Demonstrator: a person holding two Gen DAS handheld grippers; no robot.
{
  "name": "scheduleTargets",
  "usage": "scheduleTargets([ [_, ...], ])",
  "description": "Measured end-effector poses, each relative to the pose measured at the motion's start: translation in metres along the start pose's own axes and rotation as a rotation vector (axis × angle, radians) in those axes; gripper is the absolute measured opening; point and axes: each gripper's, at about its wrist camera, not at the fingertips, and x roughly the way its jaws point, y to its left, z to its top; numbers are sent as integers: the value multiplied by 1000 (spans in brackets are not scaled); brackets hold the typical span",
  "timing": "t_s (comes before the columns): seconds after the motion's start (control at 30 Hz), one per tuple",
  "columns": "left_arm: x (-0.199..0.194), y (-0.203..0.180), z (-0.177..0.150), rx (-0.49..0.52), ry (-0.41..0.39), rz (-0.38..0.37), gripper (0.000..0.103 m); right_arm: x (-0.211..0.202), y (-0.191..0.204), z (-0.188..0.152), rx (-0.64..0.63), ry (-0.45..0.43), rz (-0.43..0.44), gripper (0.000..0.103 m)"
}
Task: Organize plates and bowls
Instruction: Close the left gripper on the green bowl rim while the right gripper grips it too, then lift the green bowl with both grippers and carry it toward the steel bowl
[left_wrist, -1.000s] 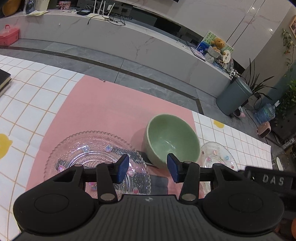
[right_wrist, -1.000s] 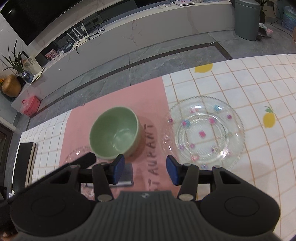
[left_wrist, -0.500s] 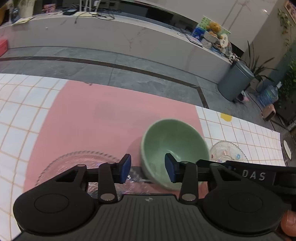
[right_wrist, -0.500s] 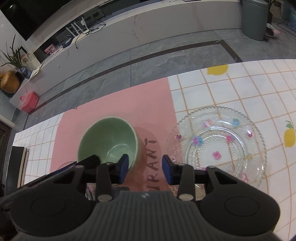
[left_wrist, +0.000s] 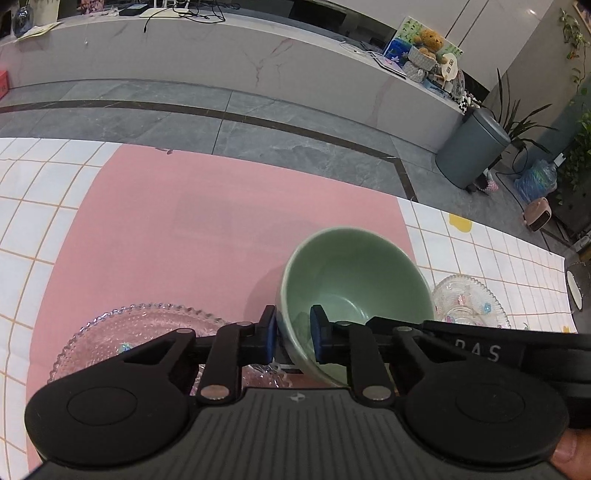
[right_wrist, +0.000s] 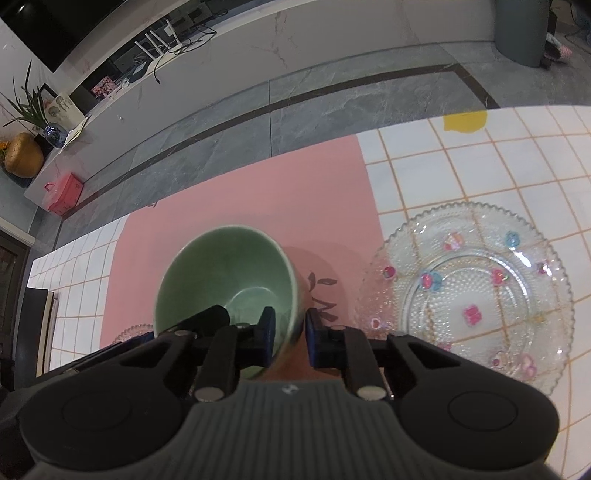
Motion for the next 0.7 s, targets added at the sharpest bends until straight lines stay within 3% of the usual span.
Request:
scheduleTargets([
  [0.7,-20,-6,-2,12,-16,-17,15,-14,-2,-2,-16,-30,-12,9],
])
